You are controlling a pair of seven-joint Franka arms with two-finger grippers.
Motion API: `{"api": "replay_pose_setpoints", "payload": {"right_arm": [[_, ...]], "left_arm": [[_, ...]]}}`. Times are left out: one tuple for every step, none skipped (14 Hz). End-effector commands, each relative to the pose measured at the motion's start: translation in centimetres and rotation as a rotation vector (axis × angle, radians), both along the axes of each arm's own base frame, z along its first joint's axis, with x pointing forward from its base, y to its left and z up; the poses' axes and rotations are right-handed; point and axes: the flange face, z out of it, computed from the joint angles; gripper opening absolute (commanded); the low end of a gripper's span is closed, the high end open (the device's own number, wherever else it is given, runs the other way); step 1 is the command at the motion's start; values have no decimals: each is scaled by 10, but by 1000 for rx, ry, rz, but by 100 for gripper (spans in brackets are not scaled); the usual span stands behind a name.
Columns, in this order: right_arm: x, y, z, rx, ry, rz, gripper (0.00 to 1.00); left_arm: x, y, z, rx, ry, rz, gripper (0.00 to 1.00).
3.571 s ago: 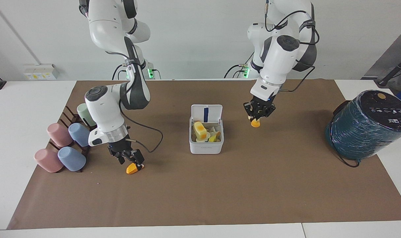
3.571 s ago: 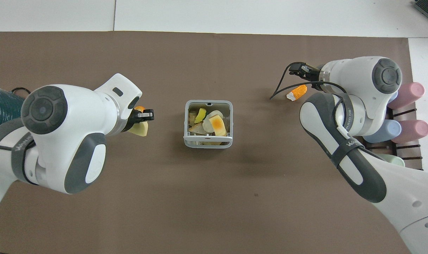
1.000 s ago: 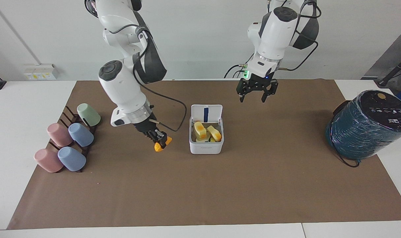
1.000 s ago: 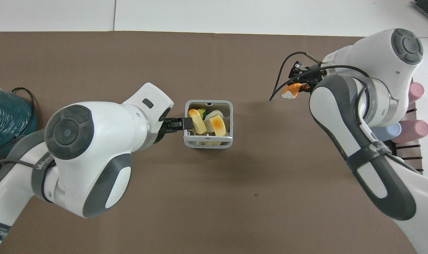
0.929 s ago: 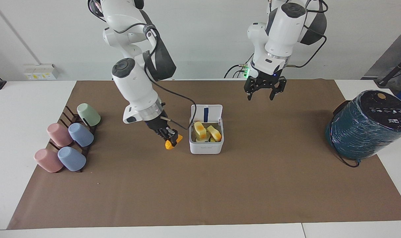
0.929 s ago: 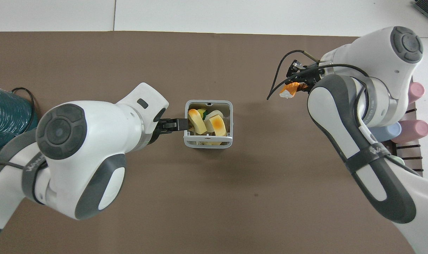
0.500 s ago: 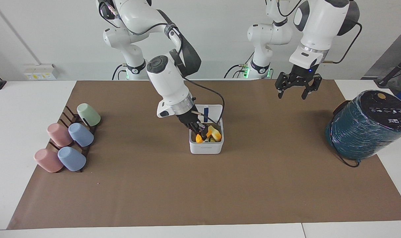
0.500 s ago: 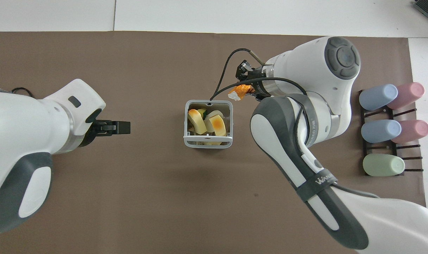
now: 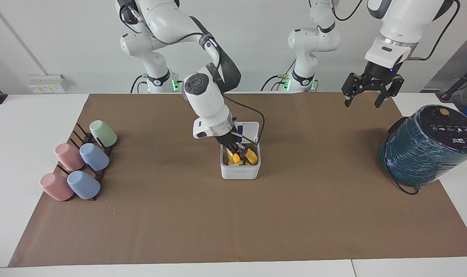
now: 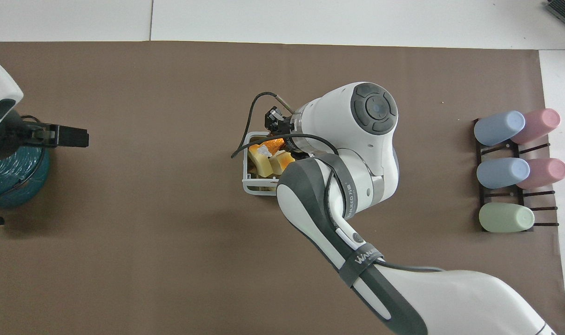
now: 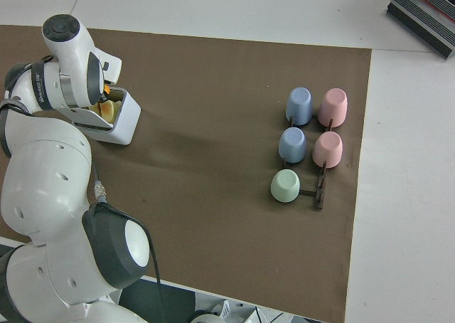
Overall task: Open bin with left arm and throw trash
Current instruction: 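Carry the orange with the right gripper while the left gripper retracts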
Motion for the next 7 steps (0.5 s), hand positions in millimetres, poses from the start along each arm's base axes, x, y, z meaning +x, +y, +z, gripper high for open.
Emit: {"api": "replay_pose_setpoints", "payload": {"right_arm": [[-4, -1, -11, 5, 41, -20, 0], [-7, 0, -16, 2, 49, -19, 0], [-7, 0, -16, 2, 52, -19, 0], [-10, -3, -22, -3, 65, -20, 0], [-11, -3, -25, 3, 73, -25, 0], [-11, -2, -26, 10, 74, -28, 0], [-11, -2, -28, 12, 75, -29, 0]], "left_arm": [[-7, 11, 7, 14, 36, 0, 100], [-6, 11, 7, 11, 29, 3, 100], [-5, 16, 10, -3, 32, 17, 100], [-3, 23, 9, -13, 34, 32, 100], [-2, 31, 8, -7, 32, 45, 100], [0, 34, 9, -1, 27, 47, 100], [0, 36, 8, 2, 23, 40, 100]]}}
